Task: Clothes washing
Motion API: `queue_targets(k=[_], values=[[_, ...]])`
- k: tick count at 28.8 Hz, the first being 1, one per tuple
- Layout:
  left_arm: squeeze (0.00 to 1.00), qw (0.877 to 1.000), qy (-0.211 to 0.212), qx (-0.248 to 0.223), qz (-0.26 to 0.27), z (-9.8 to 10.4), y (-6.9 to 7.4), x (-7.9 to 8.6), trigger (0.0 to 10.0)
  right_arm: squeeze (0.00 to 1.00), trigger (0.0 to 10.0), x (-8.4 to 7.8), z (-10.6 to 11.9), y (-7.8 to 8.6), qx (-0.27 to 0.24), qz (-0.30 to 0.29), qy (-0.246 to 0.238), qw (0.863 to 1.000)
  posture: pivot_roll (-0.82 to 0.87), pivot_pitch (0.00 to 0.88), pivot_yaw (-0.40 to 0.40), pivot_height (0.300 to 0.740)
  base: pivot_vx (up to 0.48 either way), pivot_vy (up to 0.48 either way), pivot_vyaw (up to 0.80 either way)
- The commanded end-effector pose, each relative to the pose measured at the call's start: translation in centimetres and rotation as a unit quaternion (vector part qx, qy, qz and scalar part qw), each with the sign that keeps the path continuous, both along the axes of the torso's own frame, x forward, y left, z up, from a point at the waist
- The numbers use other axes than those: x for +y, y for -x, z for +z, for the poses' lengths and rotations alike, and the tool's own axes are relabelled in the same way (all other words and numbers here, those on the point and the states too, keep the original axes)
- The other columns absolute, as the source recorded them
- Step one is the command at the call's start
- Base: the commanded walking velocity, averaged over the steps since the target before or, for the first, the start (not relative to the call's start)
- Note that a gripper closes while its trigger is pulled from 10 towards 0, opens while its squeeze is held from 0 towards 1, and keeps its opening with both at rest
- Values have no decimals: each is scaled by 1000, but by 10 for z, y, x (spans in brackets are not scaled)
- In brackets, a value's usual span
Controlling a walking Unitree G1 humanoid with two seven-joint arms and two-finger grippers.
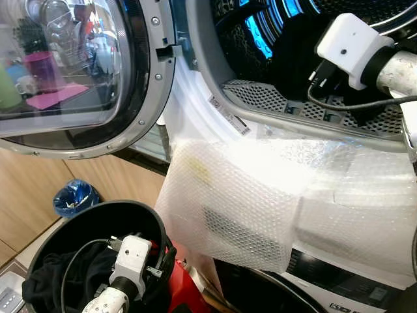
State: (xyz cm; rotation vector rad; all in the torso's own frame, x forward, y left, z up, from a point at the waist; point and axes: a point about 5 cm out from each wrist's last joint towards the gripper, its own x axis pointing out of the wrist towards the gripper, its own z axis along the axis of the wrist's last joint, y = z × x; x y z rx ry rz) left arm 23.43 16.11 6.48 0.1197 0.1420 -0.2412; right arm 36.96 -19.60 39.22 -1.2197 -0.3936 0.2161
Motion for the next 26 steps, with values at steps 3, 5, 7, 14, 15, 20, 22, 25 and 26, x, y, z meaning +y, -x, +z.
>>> queue_targets(k=[3,5,7,14,15,20,22,25,26], values=[[0,1000,-8,2,2,-1,2,2,10000,0,10000,-5,6,4,-126,-75,98,984,-27,85,81,740,0,0,0],[0,1000,-8,2,2,-1,1,1,10000,0,10000,-11,12,6,-163,-110,127,972,-25,82,80,740,0,0,0],[0,1000,-8,1,3,-1,1,1,10000,0,10000,-17,16,8,-194,-140,159,958,-25,82,80,740,0,0,0],[0,1000,-9,1,6,-1,1,3,10000,0,10000,-39,9,6,-207,-203,268,919,-22,84,78,740,0,0,0],[0,1000,-9,1,7,-1,1,3,10000,0,10000,-40,9,6,-211,-206,275,915,-22,84,78,740,0,0,0],[0,1000,-10,2,6,-1,1,3,10000,0,10000,-53,15,7,-227,-235,302,895,-24,86,81,740,0,0,0],[0,1000,-9,3,5,-1,1,3,10000,0,10000,-61,13,7,-224,-246,361,871,-24,85,79,740,0,0,0],[0,1000,-9,3,4,-1,1,3,10000,0,10000,-63,3,6,-197,-211,370,883,-25,85,80,740,0,0,0],[0,1000,-9,3,4,-1,1,3,10000,0,10000,-63,3,6,-197,-211,370,883,-25,85,80,740,0,0,0]])
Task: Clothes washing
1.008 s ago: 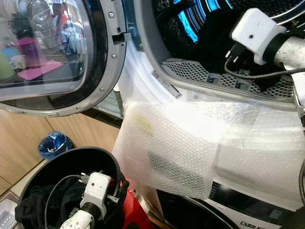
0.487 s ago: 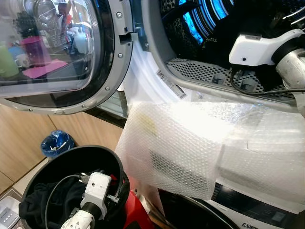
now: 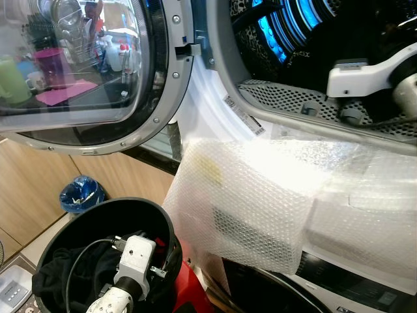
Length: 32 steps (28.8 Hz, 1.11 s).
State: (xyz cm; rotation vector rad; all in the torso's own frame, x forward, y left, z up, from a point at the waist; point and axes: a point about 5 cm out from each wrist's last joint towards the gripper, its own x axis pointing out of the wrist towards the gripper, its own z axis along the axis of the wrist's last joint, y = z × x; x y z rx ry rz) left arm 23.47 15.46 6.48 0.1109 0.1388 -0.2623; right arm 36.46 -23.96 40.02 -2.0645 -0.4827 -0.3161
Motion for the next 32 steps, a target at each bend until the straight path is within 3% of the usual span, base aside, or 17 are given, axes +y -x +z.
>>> queue_targets(k=[1,2,4,5,10,14,15,19,25,29,32], values=[[0,1000,-14,3,15,-1,1,10,10000,0,10000,-21,-10,1,53,-13,-18,998,-28,84,79,740,0,0,0],[0,1000,-14,3,15,-1,1,10,10000,0,10000,-22,-12,1,70,-4,-38,997,-28,84,79,740,0,0,0],[0,1000,-13,4,14,-1,0,9,10000,0,10000,-20,-14,2,117,52,-143,981,-30,83,78,740,0,0,0],[0,1000,-13,4,14,-1,0,9,10000,0,10000,-18,-13,3,122,62,-154,978,-30,83,78,740,0,0,0],[0,1000,-13,4,11,-1,0,9,10000,0,10000,-22,-41,7,278,57,-144,948,-31,81,77,740,0,0,0],[0,1000,-13,4,10,-1,0,9,10000,0,10000,-25,-51,8,325,39,-119,937,-31,81,77,740,0,0,0],[0,1000,-12,4,9,-1,0,9,10000,0,10000,-26,-58,11,365,36,-122,922,-31,81,77,740,0,0,0],[0,1000,-12,4,9,-1,0,8,10000,0,10000,-31,-63,15,391,19,-108,914,-33,81,75,740,0,0,0],[0,1000,-11,4,7,-1,0,8,10000,0,10000,-54,-58,23,402,-67,-51,912,-33,79,74,740,0,0,0],[0,1000,-11,4,8,-1,0,9,10000,0,10000,-49,-52,27,422,-28,-98,901,-35,76,73,740,0,0,0],[0,1000,-11,3,7,-1,0,9,10000,0,10000,-50,-45,28,413,-12,-124,902,-35,74,74,740,0,0,0]])
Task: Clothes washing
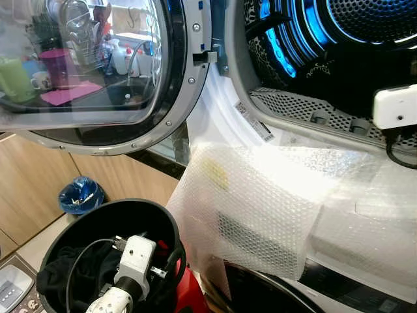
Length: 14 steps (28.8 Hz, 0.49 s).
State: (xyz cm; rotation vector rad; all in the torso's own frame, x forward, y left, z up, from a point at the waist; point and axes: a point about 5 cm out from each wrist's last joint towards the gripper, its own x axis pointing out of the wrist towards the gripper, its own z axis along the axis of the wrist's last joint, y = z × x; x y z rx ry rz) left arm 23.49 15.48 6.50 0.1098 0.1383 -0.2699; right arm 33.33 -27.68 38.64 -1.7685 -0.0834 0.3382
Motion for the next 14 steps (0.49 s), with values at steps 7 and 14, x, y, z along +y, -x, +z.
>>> queue_targets(k=[7,14], values=[[0,1000,-13,3,8,-1,1,10,10000,0,10000,-9,-31,-2,134,-4,-34,990,-33,68,75,740,0,0,0],[0,1000,-14,2,11,0,0,12,10000,0,10000,-3,-28,7,198,46,-90,975,-33,68,75,740,0,0,0]])
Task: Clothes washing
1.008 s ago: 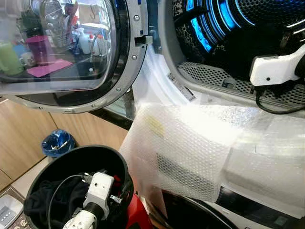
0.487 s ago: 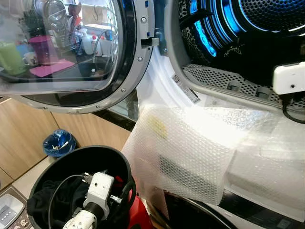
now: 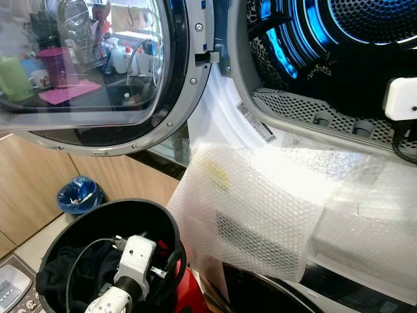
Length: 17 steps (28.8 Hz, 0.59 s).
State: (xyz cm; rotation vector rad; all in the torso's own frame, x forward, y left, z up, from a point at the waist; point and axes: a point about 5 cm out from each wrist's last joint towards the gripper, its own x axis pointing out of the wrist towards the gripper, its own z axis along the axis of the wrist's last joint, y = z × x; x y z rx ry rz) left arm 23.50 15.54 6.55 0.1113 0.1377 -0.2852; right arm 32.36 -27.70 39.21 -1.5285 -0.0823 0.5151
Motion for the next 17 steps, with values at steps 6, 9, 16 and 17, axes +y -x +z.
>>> queue_targets(k=[6,9,16,17], values=[[0,1000,-11,2,19,0,0,12,10000,0,10000,14,-17,-2,99,86,-69,989,-38,71,75,740,0,0,0],[0,1000,-10,0,19,0,-1,12,10000,0,10000,18,-19,-3,115,106,-96,983,-36,72,75,740,0,0,0],[0,1000,-10,1,19,0,-1,12,10000,0,10000,32,-37,-1,201,176,-129,955,-33,71,76,740,0,0,0],[0,1000,-10,1,19,0,-1,12,10000,0,10000,34,-36,-2,202,185,-141,951,-31,71,78,740,0,0,0]])
